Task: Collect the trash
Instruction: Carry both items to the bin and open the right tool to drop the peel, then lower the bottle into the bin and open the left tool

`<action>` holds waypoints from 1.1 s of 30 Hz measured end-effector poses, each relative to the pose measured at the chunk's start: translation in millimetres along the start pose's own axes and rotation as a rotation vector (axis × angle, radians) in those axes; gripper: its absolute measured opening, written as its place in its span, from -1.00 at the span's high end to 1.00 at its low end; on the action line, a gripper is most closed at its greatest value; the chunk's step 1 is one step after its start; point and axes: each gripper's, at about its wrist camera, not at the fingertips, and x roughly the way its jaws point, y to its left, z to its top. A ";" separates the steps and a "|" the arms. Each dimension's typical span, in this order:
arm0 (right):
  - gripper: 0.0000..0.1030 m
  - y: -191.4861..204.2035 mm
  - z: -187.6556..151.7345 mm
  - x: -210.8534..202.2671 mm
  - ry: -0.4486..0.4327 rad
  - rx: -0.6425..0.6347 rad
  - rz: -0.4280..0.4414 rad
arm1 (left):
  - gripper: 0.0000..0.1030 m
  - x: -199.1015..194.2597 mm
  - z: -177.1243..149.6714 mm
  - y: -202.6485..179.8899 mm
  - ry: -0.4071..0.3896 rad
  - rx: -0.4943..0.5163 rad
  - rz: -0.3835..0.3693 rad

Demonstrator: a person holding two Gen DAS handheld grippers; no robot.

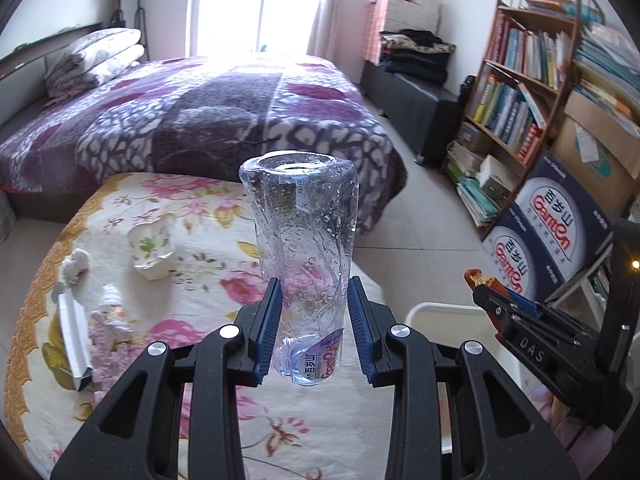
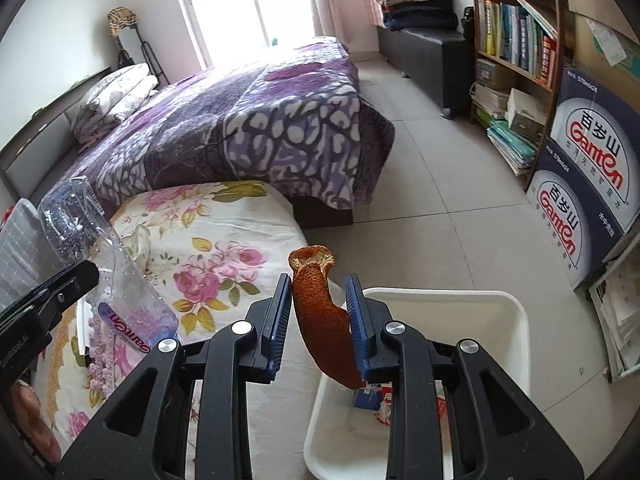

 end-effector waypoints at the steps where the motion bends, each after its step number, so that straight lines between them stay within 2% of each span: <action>1: 0.44 -9.1 0.6 -0.1 0.007 0.017 -0.012 | 0.34 1.6 -1.1 -6.9 0.004 0.008 -0.015; 4: 0.39 -31.4 0.8 -2.4 0.011 0.067 -0.043 | 0.34 4.7 -3.4 -22.9 0.014 0.032 -0.049; 7: -0.06 -52.7 1.8 -6.6 0.000 0.116 -0.078 | 0.34 8.1 -7.2 -40.9 0.025 0.058 -0.082; 10: -0.23 -70.4 4.3 -11.8 -0.022 0.156 -0.106 | 0.34 11.6 -11.1 -54.3 0.042 0.076 -0.111; 14: -0.30 -93.2 5.7 -19.7 -0.042 0.209 -0.133 | 0.34 18.1 -18.1 -72.1 0.067 0.101 -0.141; 16: -0.41 -100.8 6.3 -22.7 -0.048 0.228 -0.143 | 0.34 21.7 -21.2 -80.3 0.082 0.112 -0.159; 28: -0.51 -133.6 5.4 -35.8 -0.077 0.302 -0.184 | 0.32 47.6 -42.0 -129.2 0.183 0.173 -0.289; 29: -0.52 -135.4 5.4 -36.7 -0.080 0.303 -0.188 | 0.27 48.8 -43.1 -132.1 0.187 0.177 -0.300; 30: -0.53 -136.8 5.4 -37.5 -0.082 0.306 -0.190 | 0.11 49.5 -43.3 -133.3 0.191 0.178 -0.309; 33: -0.57 -139.9 6.2 -39.3 -0.089 0.316 -0.195 | -0.01 50.1 -42.9 -134.4 0.194 0.175 -0.320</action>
